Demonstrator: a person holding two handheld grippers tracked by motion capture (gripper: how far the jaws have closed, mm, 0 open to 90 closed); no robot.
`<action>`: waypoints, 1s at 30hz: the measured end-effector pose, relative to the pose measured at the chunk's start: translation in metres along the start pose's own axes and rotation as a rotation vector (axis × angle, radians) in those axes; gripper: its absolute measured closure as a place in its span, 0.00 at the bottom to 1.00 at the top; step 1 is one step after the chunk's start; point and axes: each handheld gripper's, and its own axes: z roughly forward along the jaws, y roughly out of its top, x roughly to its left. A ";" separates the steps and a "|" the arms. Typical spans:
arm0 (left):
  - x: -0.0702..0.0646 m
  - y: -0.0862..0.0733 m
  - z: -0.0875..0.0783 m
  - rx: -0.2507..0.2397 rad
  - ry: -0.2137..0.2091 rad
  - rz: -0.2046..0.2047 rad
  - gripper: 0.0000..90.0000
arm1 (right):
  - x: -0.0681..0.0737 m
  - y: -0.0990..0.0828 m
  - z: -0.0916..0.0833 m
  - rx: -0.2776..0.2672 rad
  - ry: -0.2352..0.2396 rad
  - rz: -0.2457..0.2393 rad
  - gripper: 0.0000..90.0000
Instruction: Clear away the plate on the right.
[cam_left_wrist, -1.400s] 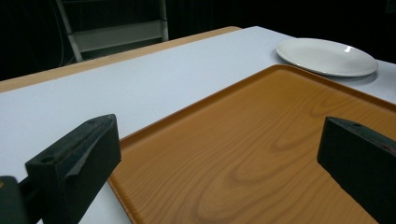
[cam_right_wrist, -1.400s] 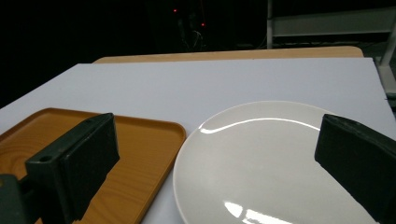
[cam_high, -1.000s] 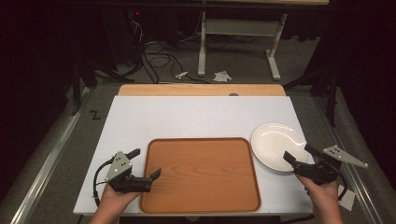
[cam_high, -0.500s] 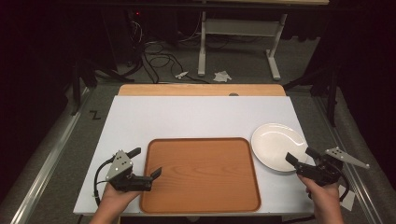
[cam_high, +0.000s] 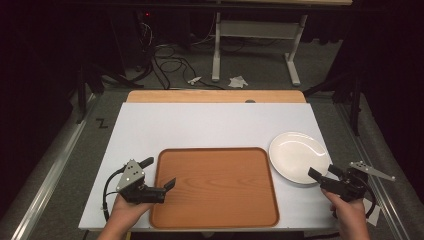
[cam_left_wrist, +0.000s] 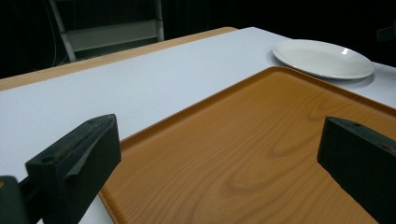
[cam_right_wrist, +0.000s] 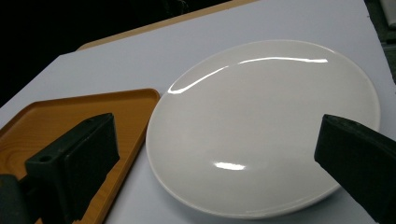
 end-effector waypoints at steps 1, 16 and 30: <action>0.000 0.000 0.000 0.001 -0.001 0.000 0.00 | -0.001 -0.001 0.000 0.005 -0.003 0.002 0.01; 0.000 0.001 0.002 -0.008 -0.010 -0.008 0.00 | -0.015 -0.011 0.000 0.038 0.064 0.198 0.02; 0.000 0.001 0.003 -0.003 -0.013 -0.007 0.00 | -0.023 -0.015 0.001 0.069 0.076 0.322 0.04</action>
